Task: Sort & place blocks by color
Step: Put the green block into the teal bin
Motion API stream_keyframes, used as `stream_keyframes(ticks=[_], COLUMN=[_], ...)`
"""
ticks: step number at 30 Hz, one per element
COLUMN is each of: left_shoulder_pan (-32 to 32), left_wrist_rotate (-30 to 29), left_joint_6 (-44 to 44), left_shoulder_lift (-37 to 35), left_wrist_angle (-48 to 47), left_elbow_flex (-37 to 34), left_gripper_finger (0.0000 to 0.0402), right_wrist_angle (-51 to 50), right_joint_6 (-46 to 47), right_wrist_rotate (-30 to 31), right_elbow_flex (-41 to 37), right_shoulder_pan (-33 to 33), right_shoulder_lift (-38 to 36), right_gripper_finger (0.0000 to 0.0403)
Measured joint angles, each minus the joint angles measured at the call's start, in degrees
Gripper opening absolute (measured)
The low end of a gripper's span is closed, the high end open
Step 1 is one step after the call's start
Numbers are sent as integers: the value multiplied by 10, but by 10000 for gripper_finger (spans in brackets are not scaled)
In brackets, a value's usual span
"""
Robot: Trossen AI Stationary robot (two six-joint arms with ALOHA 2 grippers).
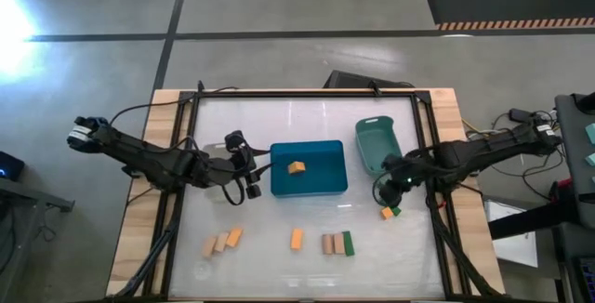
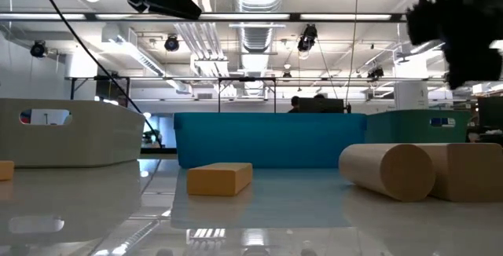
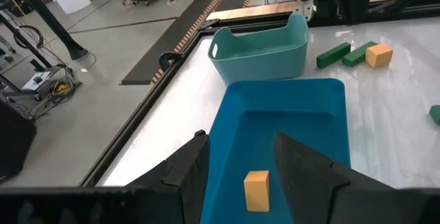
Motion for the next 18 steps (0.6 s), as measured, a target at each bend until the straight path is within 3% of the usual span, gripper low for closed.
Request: stream_keyframes(ticks=[6,13,18], left_shoulder_pan=[0,0,0], left_wrist_rotate=[0,0,0], left_joint_6=[5,17,17], left_shoulder_lift=[1,1,1], left_wrist_angle=[-5,-4,-4], left_elbow_flex=[1,2,2], left_gripper_finger=[145,145,145], right_wrist_angle=[-123,-123,-112], right_joint_6=[62,67,63], right_wrist_rotate=[-12,19,20], right_elbow_flex=[4,0,0], right_shoulder_pan=[11,11,11], right_shoulder_lift=[61,107,128], right_gripper_finger=[43,49,91])
